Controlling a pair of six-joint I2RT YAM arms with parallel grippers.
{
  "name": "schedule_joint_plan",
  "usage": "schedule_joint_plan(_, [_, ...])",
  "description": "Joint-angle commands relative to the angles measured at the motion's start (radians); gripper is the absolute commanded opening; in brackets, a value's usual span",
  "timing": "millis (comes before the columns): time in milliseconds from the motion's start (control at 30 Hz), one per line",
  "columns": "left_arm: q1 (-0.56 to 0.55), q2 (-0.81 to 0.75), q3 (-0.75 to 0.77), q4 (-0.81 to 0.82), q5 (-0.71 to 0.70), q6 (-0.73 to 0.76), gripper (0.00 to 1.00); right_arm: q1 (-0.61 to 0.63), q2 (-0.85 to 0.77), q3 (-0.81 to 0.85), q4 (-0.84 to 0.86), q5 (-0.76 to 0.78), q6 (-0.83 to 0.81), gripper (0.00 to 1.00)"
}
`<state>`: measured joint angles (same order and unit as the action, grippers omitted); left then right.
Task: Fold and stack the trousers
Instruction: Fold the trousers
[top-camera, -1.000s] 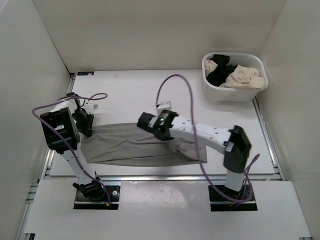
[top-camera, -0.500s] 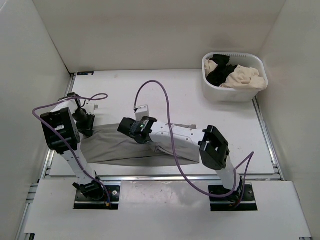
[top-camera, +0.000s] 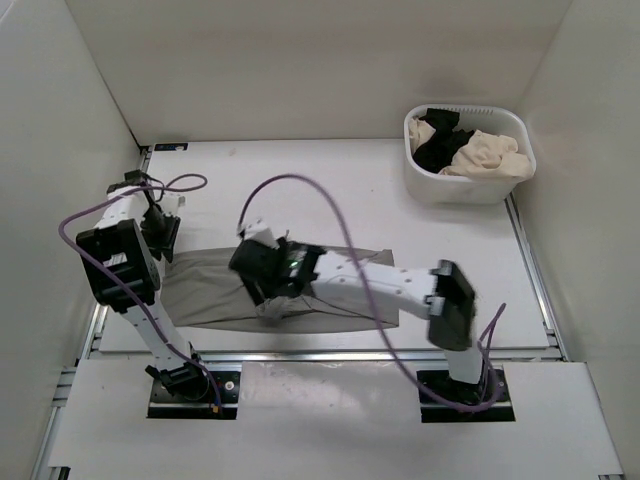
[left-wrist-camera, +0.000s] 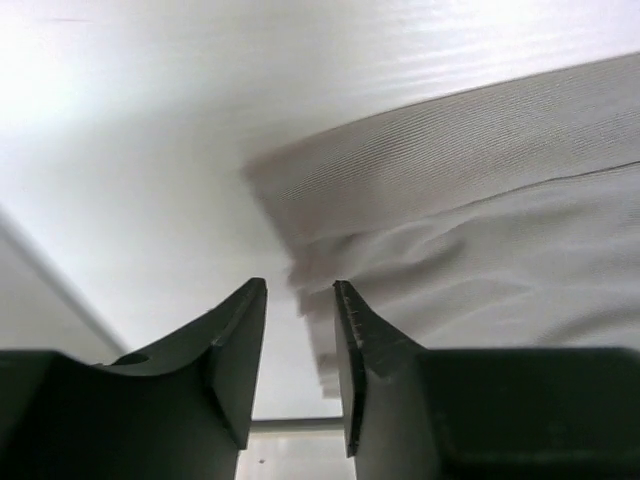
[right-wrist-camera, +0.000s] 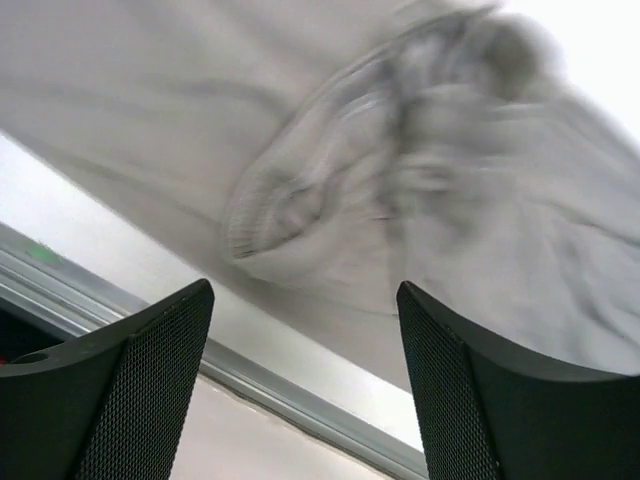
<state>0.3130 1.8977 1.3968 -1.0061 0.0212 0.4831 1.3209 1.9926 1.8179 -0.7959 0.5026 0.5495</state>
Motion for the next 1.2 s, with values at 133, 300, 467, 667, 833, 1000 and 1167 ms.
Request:
schedule_joint_plan(133, [0.001, -0.189, 0.227, -0.055, -0.132, -0.028, 0.48, -0.214, -0.449, -0.331, 0.083, -0.082, 0.087, 0.72])
schedule_joint_plan(300, [-0.021, -0.265, 0.534, -0.175, 0.03, 0.064, 0.51, -0.403, -0.607, -0.567, 0.043, -0.093, 0.182, 0.72])
schedule_joint_plan(467, [-0.441, -0.298, 0.478, -0.313, 0.063, 0.104, 0.7, -0.704, -0.741, -0.83, 0.214, -0.378, 0.153, 0.75])
schedule_joint_plan(667, [-0.736, -0.12, 0.401, -0.302, 0.399, 0.009, 0.62, -0.972, -0.623, -0.91, 0.302, -0.62, -0.012, 0.77])
schedule_joint_plan(833, [-0.759, 0.044, 0.511, -0.284, 0.459, -0.018, 0.7, -1.048, -0.494, -0.852, 0.348, -0.73, -0.106, 0.78])
schedule_joint_plan(1000, [-0.836, 0.064, 0.353, -0.183, 0.507, -0.009, 0.72, -1.088, -0.375, -0.827, 0.376, -0.788, -0.106, 0.78])
schedule_joint_plan(1167, [-0.836, 0.061, 0.323, -0.118, 0.52, -0.021, 0.66, -1.088, -0.279, -0.796, 0.412, -0.823, -0.097, 0.75])
